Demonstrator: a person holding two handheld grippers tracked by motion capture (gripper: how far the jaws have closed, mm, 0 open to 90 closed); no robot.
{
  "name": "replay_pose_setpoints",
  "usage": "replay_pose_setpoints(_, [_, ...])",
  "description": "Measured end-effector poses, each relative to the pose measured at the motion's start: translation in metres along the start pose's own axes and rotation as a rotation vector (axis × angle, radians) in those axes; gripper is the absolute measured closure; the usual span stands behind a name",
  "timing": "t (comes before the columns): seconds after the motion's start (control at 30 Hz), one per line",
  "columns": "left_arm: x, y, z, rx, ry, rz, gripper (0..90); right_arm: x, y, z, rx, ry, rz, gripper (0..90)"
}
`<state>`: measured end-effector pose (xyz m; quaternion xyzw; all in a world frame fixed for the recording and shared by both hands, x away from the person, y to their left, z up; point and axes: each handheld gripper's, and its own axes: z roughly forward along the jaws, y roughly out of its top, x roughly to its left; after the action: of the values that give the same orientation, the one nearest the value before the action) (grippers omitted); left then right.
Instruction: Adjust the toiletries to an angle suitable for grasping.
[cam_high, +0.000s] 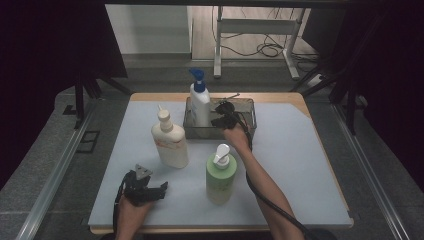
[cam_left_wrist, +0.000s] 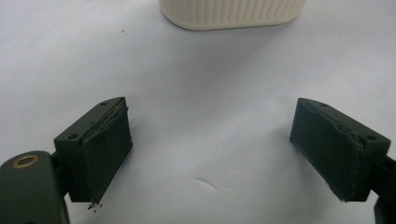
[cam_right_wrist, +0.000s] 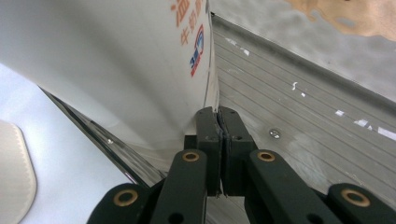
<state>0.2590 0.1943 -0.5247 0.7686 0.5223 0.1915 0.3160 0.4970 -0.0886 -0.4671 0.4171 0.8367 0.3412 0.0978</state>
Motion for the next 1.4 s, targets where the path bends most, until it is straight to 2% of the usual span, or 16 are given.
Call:
replay_pose_setpoints(0.53, [0.000, 0.000, 0.000, 0.000, 0.000, 0.000, 12.1, 0.014, 0.008, 0.009, 0.002, 0.026, -0.017, 87.0])
replay_pose_setpoints(0.9, [0.000, 0.000, 0.000, 0.000, 0.001, 0.000, 12.1, 0.022, 0.010, 0.015, 0.008, 0.045, -0.048, 86.7])
replay_pose_setpoints(1.4, [0.000, 0.000, 0.000, 0.000, 0.000, -0.001, 12.1, 0.024, 0.010, 0.016, -0.001, 0.057, -0.031, 86.9])
